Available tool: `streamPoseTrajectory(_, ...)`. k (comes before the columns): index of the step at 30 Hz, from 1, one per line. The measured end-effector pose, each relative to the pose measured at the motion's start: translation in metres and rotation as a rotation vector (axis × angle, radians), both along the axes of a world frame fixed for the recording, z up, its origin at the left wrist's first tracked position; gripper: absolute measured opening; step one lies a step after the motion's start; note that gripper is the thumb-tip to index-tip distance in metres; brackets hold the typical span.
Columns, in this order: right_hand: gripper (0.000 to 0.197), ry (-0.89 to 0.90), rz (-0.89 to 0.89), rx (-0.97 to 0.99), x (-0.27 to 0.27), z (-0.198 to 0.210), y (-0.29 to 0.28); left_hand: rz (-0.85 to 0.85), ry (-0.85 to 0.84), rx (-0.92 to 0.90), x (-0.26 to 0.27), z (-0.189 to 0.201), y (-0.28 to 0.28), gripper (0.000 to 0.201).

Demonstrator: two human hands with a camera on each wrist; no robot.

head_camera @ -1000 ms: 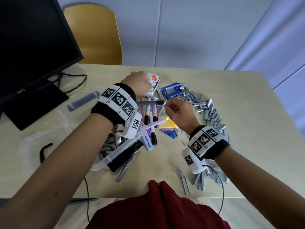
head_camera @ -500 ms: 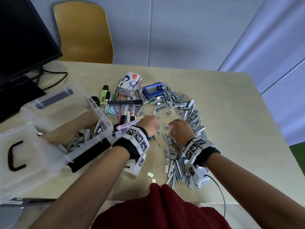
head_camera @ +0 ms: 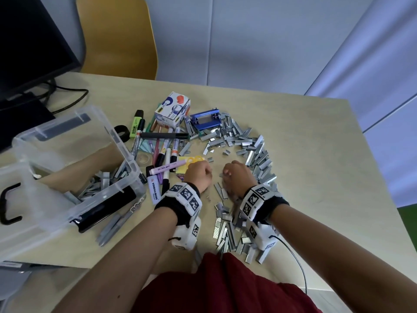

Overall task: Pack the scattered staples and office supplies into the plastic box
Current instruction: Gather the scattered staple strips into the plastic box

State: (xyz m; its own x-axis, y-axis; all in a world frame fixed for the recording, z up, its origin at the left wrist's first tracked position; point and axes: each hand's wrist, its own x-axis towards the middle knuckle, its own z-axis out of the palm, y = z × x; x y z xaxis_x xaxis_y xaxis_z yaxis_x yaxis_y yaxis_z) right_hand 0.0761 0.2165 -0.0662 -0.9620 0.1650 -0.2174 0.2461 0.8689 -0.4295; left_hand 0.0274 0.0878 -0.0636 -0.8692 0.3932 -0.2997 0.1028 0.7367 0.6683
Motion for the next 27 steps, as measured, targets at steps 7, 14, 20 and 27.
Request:
streamPoseTrajectory(7, 0.017, 0.216, -0.054, -0.243, -0.009, 0.031, -0.007, 0.666, -0.767, 0.808, -0.008, 0.010, -0.009, 0.028)
streamPoseTrajectory(14, 0.019, 0.213, 0.125, -0.342, -0.016, 0.054, -0.030, 0.702, -1.004, 0.898, -0.007, 0.013, -0.014, 0.046)
streamPoseTrajectory(20, 0.022, 0.131, 0.029, -0.218, -0.041, 0.032, -0.011, 0.628, -1.049, 0.799, -0.013, 0.008, -0.024, 0.040)
streamPoseTrajectory(27, 0.004, -0.069, 0.262, 0.036, -0.052, 0.013, -0.018, 0.666, -0.984, 0.768, -0.012, 0.002, -0.027, 0.037)
